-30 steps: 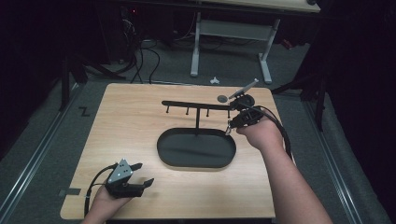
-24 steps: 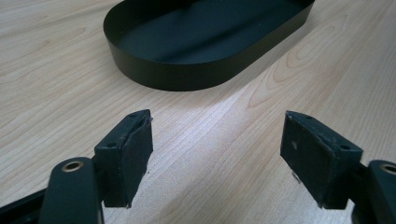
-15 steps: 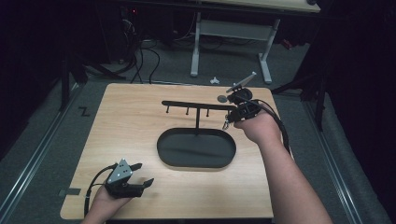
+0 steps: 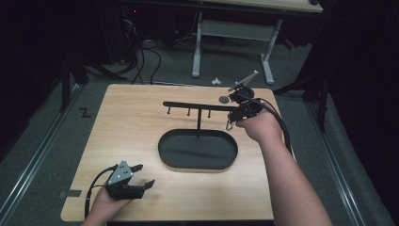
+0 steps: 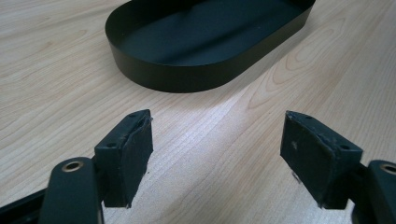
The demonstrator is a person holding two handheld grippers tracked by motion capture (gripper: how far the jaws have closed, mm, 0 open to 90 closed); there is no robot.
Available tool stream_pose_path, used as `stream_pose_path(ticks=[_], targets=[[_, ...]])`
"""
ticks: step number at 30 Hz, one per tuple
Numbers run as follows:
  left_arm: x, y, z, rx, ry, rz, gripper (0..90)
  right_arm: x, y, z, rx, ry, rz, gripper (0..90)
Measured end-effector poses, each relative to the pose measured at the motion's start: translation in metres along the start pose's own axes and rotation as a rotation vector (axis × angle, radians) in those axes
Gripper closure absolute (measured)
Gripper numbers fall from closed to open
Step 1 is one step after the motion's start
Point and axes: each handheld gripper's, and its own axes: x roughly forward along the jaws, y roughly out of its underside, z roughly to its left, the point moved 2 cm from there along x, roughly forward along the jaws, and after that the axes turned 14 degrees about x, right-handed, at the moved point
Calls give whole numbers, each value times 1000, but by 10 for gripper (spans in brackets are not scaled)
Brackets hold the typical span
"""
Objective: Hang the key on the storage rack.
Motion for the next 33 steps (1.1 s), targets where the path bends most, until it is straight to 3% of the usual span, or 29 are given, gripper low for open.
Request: stream_pose_path(ticks=[9, 17, 33], targets=[[1, 0, 0, -1, 1, 1, 256, 6, -2, -6, 19, -8, -3, 884], [2, 0, -1, 3, 6, 8, 257, 7, -2, -14, 48, -45, -17, 879], [3, 0, -2, 5, 9, 11, 256, 12, 5, -19, 53, -17, -17, 841]])
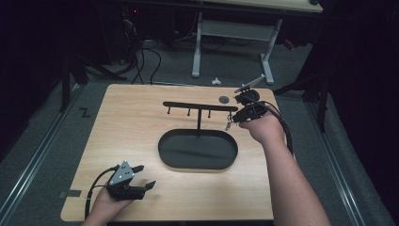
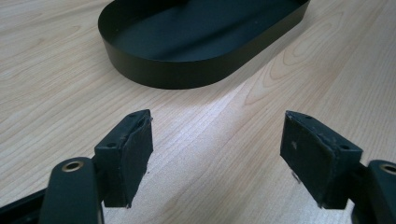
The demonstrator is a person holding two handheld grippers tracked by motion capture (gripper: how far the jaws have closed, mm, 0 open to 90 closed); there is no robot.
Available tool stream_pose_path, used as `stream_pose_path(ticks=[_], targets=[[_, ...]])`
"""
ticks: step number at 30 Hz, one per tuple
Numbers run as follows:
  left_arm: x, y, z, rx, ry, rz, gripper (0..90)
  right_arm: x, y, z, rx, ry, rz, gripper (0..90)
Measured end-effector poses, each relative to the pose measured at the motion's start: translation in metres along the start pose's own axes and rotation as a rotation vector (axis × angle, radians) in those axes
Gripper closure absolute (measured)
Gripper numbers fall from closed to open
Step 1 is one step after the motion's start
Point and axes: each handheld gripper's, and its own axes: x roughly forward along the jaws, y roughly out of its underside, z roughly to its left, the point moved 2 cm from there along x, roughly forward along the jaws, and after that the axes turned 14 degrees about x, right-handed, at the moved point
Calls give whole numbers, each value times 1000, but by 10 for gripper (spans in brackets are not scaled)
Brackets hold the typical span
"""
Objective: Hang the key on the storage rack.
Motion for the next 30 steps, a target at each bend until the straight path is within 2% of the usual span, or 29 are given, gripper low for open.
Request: stream_pose_path(ticks=[6, 13, 15, 19, 26, 30], targets=[[1, 0, 0, -1, -1, 3, 256, 1, 1, -1, 10, 4, -4, 842], [0, 0, 0, -2, -1, 3, 256, 0, 2, -1, -3, 15, -1, 831], [1, 0, 1, -1, 0, 5, 257, 1, 3, -2, -4, 20, 6, 785], [2, 1, 1, 0, 5, 11, 257, 5, 9, -1, -3, 20, 9, 631], [1, 0, 0, -1, 3, 12, 257, 14, 15, 8, -12, 13, 12, 570], [2, 1, 0, 0, 5, 12, 256, 17, 16, 11, -9, 19, 5, 461]])
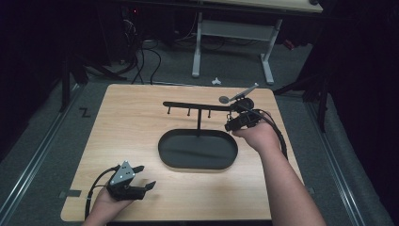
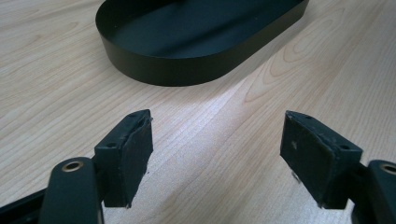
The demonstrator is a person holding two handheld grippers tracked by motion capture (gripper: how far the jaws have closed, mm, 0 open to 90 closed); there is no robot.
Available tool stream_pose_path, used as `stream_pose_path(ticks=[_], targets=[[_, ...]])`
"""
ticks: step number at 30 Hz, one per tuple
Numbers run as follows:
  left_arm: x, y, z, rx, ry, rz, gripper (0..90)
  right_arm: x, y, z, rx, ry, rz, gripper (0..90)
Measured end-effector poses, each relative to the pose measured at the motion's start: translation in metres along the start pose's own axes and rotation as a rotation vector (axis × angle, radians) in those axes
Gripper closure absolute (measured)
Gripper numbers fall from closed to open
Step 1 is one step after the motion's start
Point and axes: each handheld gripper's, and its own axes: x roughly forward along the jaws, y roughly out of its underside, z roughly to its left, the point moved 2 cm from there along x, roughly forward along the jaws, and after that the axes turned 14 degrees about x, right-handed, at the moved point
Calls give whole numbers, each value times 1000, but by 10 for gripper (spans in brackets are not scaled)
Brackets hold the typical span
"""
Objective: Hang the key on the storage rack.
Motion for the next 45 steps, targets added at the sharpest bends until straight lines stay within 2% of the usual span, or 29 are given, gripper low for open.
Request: stream_pose_path(ticks=[4, 14, 20, 24, 28, 32, 33, 34, 37, 39, 43, 45], targets=[[0, 0, 0, 0, 0, 2, 257, 3, 3, -1, 17, 14, -41, 298], [-3, 2, -1, -1, -7, 3, 256, 15, 21, -7, 39, 29, -41, 212], [-1, 2, -1, 0, -2, 6, 256, 28, 38, -11, 1, 68, -37, 165], [1, 2, -1, 2, 0, 6, 256, 37, 57, -14, -3, 53, -62, 171], [2, 1, -2, 14, 2, 17, 255, 47, 80, -21, -14, 59, -119, 171], [4, 0, -4, 18, 1, 17, 255, 56, 106, -29, 12, 47, -173, 165], [4, 0, -4, 22, 2, 20, 254, 60, 118, -31, 11, 54, -197, 165], [5, 0, -5, 24, 1, 20, 254, 60, 118, -31, 11, 54, -197, 165], [7, -1, -5, 31, -4, 24, 250, 67, 136, -36, 37, 37, -245, 164], [6, -2, -5, 30, -10, 18, 245, 72, 149, -38, 52, 34, -276, 164], [4, -2, -2, 16, -29, 7, 227, 80, 172, -43, 40, 34, -346, 169], [5, -1, -1, 10, -38, 12, 213, 83, 188, -45, 50, 39, -385, 169]])
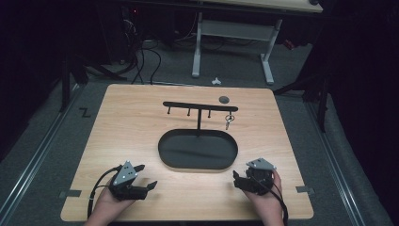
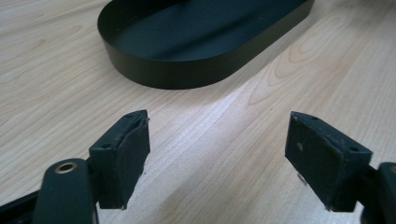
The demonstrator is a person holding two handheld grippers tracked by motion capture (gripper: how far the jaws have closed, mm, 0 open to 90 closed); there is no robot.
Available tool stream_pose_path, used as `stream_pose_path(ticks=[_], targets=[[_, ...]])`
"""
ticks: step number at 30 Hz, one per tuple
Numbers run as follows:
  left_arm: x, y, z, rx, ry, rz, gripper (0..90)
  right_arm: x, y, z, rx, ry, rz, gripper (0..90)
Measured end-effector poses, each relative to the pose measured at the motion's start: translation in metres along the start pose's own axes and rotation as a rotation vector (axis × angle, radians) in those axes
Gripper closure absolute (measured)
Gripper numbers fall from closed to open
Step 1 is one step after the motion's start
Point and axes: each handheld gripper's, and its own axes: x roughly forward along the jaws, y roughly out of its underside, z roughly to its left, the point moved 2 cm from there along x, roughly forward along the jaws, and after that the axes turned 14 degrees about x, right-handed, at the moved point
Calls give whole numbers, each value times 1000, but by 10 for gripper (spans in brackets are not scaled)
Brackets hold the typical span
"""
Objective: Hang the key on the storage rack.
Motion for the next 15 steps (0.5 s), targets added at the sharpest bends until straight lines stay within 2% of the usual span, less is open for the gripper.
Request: stream_pose_path(ticks=[2, 3, 4, 6, 9, 11, 15], targets=[[0, 0, 1, -6, -12, 3, 200, -4, 15, -4, 28, -4, -40, 164], [1, 0, 1, -10, -19, 0, 194, -6, 18, -5, 34, -18, -20, 162], [1, 0, 1, -13, -23, -3, 188, -7, 20, -4, 16, -26, -15, 163], [2, 0, 2, -16, -30, -2, 178, -9, 21, -2, -12, -13, -32, 163], [2, 0, 3, -25, -33, -1, 175, -3, 20, -3, 15, -28, -25, 163], [2, 0, 3, -20, -30, -1, 175, -1, 21, -4, 9, -16, -26, 163], [1, 0, 2, -14, -18, -5, 177, -3, 22, -8, 33, -12, -37, 163]])
